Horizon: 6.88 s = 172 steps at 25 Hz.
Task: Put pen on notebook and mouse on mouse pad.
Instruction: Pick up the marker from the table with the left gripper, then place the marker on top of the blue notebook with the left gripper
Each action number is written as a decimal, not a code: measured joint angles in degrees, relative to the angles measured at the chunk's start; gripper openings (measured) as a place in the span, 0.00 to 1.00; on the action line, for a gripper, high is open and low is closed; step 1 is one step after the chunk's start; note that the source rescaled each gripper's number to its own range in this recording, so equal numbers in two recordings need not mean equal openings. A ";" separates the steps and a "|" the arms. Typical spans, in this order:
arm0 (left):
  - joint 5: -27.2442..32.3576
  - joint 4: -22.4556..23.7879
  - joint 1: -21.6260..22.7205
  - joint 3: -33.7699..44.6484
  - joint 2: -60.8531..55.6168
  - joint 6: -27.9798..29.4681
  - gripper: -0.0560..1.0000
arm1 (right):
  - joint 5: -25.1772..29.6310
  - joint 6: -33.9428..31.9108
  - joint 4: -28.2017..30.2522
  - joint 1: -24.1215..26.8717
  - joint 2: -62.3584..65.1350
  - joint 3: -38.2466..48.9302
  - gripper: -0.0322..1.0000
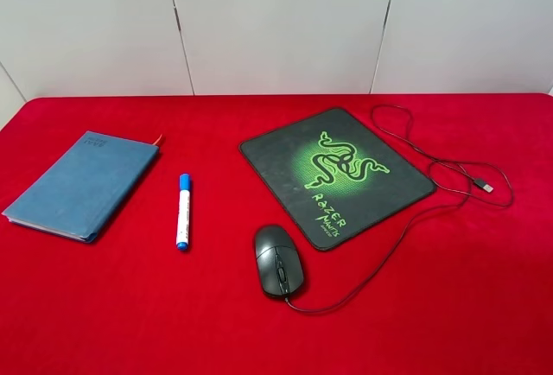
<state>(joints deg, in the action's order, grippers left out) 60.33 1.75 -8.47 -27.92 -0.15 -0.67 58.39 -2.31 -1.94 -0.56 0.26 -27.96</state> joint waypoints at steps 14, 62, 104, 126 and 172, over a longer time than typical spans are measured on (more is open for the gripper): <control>0.00 0.00 0.00 0.00 0.00 0.00 1.00 | 0.00 0.00 0.00 0.00 0.00 0.00 1.00; -8.02 -6.26 -5.25 -18.30 61.52 0.11 1.00 | 0.00 0.00 0.00 0.00 0.00 0.00 1.00; -32.84 -5.69 -18.69 -30.32 110.22 16.90 1.00 | 0.00 0.00 0.00 0.00 0.00 0.00 1.00; -34.27 -4.60 -18.69 -30.73 113.01 15.63 0.63 | 0.00 0.00 0.00 0.00 0.00 0.00 1.00; -22.83 -2.28 -18.69 -30.99 102.76 15.63 0.05 | 0.00 0.00 0.00 0.00 0.00 0.00 1.00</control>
<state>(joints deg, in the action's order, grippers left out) 37.50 -0.53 -27.16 -58.90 102.61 14.96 58.39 -2.31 -1.94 -0.56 0.26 -27.96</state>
